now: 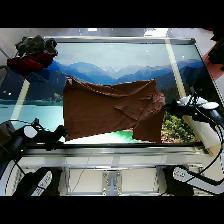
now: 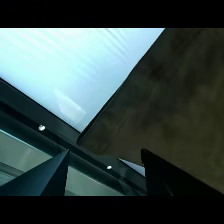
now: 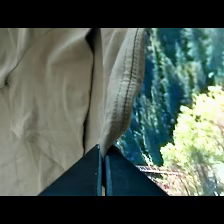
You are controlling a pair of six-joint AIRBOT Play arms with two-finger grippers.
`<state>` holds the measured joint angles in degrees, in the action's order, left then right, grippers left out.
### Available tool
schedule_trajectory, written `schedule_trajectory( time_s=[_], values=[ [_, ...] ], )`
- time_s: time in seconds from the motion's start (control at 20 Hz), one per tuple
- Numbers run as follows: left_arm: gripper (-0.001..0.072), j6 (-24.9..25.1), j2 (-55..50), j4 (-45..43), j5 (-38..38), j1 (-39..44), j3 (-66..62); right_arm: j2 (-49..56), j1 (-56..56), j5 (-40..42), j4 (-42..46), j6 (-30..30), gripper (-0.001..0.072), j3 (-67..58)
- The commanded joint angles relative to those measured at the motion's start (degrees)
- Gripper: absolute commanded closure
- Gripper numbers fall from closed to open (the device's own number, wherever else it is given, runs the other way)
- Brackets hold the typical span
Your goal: Fold the shirts.
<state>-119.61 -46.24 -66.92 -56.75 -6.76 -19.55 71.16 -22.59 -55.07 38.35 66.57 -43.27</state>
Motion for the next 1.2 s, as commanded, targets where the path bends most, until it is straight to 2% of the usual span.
schedule_trajectory(
  time_s=[0.0,0.05,0.1,0.15,0.2,0.35,0.45,0.6,0.75,0.8,0.9,1.05,1.15],
  values=[
    [0.0230,-0.9,0.1,2.1,3.1,0.0,1.8,-0.3,0.1,-0.1,-0.8,-0.7,0.0681,0.0],
    [0.0232,-0.9,0.1,2.1,4.1,0.0,1.8,-0.3,0.1,0.0,-0.9,-0.9,0.0681,-0.1],
    [0.0292,-0.9,0.1,2.4,5.4,0.0,1.9,-0.3,0.1,0.0,-1.1,-1.1,0.0681,-0.1],
    [0.0425,-1.1,0.1,2.6,6.9,0.0,2.1,-0.3,0.1,0.0,-1.2,-1.1,0.0681,-0.1],
    [0.0488,-1.5,0.1,2.7,7.9,0.0,2.1,-0.3,0.1,-0.1,-1.3,-1.1,0.0681,-0.1],
    [0.0488,-1.7,-0.3,2.7,8.4,0.0,2.2,-0.3,0.1,0.0,-1.5,-1.1,0.0681,-0.1],
    [0.0697,-1.4,-0.5,3.1,8.6,0.0,2.6,-0.3,0.1,0.1,-2.1,-1.1,0.0681,-0.1],
    [0.0697,3.1,-0.4,8.2,15.2,0.0,1.2,-1.1,0.0,-0.1,-4.2,-2.1,0.0682,-0.2],
    [0.0698,17.5,1.1,16.8,20.9,0.0,-8.2,-4.9,-1.9,-4.8,-4.1,-2.0,0.0683,-3.8],
    [0.0698,22.2,2.3,17.2,21.5,0.0,-13.0,-7.4,-3.4,-7.2,-4.1,-1.6,0.0683,-5.7],
    [0.0699,28.3,5.2,16.4,23.0,0.0,-23.7,-13.9,-6.9,-11.5,-4.1,0.1,0.0683,-9.7],
    [0.0699,29.3,9.2,11.3,28.2,0.0,-38.2,-25.3,-13.4,-18.3,-4.1,3.8,0.0684,-16.8],
    [0.0699,29.3,10.3,6.2,28.1,0.0,-48.2,-32.0,-17.3,-23.7,-4.3,4.6,0.0684,-22.9]
  ],
)
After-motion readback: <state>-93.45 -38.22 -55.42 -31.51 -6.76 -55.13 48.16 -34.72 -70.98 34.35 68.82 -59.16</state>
